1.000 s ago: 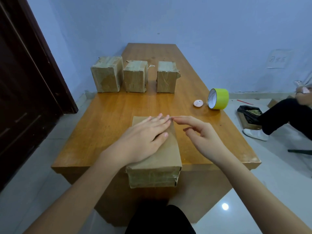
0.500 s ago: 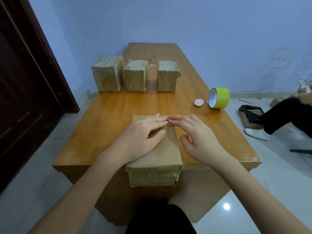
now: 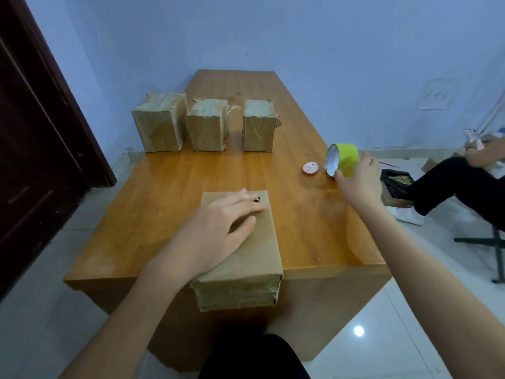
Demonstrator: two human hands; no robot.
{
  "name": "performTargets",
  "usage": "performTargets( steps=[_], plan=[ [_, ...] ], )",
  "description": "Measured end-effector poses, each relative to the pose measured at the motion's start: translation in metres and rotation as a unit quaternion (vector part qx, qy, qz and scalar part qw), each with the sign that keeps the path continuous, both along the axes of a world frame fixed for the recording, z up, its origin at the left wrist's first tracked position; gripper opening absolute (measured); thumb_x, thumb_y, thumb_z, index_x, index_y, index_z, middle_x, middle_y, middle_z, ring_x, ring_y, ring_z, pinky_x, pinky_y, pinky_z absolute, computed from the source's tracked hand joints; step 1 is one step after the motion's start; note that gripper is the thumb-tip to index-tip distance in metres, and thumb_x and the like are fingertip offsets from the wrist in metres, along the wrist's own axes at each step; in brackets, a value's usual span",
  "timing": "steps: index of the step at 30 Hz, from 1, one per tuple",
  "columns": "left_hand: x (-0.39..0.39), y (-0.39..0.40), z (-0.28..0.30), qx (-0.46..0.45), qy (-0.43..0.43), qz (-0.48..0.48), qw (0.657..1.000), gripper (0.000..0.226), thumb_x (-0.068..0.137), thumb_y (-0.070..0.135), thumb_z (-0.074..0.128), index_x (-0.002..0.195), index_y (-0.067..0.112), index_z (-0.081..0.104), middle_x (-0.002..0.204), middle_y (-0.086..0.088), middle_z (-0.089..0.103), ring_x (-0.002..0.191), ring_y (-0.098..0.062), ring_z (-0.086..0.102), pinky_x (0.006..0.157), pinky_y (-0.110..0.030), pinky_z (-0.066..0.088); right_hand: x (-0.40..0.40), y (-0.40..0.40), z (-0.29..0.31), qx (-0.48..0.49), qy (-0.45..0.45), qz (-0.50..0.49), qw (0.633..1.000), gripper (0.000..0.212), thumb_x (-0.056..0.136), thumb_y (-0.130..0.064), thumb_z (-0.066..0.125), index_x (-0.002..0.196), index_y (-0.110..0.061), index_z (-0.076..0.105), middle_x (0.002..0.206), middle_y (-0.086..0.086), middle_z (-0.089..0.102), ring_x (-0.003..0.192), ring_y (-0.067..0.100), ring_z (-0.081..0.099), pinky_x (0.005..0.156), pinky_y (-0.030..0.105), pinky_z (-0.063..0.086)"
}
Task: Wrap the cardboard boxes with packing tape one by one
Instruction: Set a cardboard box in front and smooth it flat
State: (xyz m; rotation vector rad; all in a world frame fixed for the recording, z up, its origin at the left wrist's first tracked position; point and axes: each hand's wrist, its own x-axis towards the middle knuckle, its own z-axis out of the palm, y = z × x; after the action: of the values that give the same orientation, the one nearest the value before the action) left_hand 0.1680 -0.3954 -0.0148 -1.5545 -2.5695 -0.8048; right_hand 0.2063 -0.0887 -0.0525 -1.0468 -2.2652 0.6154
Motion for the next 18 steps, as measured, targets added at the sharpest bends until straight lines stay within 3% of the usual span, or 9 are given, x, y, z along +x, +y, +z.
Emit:
performTargets(
  steps=[5,9,12,15,18],
  plan=[
    [-0.002,0.001,-0.001,-0.013,0.000,-0.008,1.000,0.037,0.098,0.033,0.041,0.134,0.035,0.047,0.144,0.024,0.033,0.126,0.018,0.013,0.093,0.006,0.003,-0.013,0.009,-0.012,-0.093,-0.020,-0.011,0.995,0.064,0.089,-0.040,0.062,0.130,0.001,0.033,0.128,0.017,0.048,0.114,0.035,0.051,0.080,0.040,0.042],
    [-0.003,0.001,0.000,-0.019,0.004,-0.017,1.000,0.038,0.097,0.035,0.040,0.135,0.036,0.045,0.147,0.030,0.020,0.126,0.017,0.015,0.101,-0.010,0.011,-0.019,0.019,-0.014,-0.150,0.032,-0.034,0.988,0.063,0.087,-0.045,0.063,0.125,-0.003,0.034,0.117,0.011,0.054,0.106,0.032,0.055,0.076,0.037,0.041],
    [-0.004,0.001,0.000,-0.024,0.002,-0.018,1.000,0.039,0.096,0.037,0.040,0.135,0.037,0.043,0.138,0.034,0.027,0.130,0.016,0.014,0.104,-0.014,0.010,-0.022,0.028,-0.012,-0.159,0.007,-0.029,0.987,0.047,0.086,-0.044,0.062,0.108,-0.007,0.045,0.094,0.007,0.054,0.088,0.029,0.056,0.065,0.034,0.041],
    [-0.005,0.002,-0.001,-0.023,0.005,-0.017,1.000,0.038,0.096,0.037,0.040,0.134,0.039,0.043,0.132,0.036,0.028,0.130,0.016,0.014,0.103,-0.012,0.010,-0.025,0.037,-0.012,-0.151,0.003,-0.028,0.988,0.033,0.087,-0.031,0.059,0.072,-0.012,0.036,0.065,0.003,0.039,0.063,0.023,0.044,0.049,0.031,0.027],
    [-0.006,0.003,-0.002,-0.025,0.005,-0.019,0.999,0.038,0.096,0.038,0.040,0.134,0.040,0.043,0.131,0.038,0.027,0.128,0.020,0.012,0.094,-0.002,0.008,-0.031,0.043,-0.012,-0.140,0.020,-0.032,0.989,0.040,0.087,-0.021,0.057,0.062,-0.015,0.026,0.060,0.001,0.028,0.052,0.016,0.029,0.047,0.030,0.020]
  ],
)
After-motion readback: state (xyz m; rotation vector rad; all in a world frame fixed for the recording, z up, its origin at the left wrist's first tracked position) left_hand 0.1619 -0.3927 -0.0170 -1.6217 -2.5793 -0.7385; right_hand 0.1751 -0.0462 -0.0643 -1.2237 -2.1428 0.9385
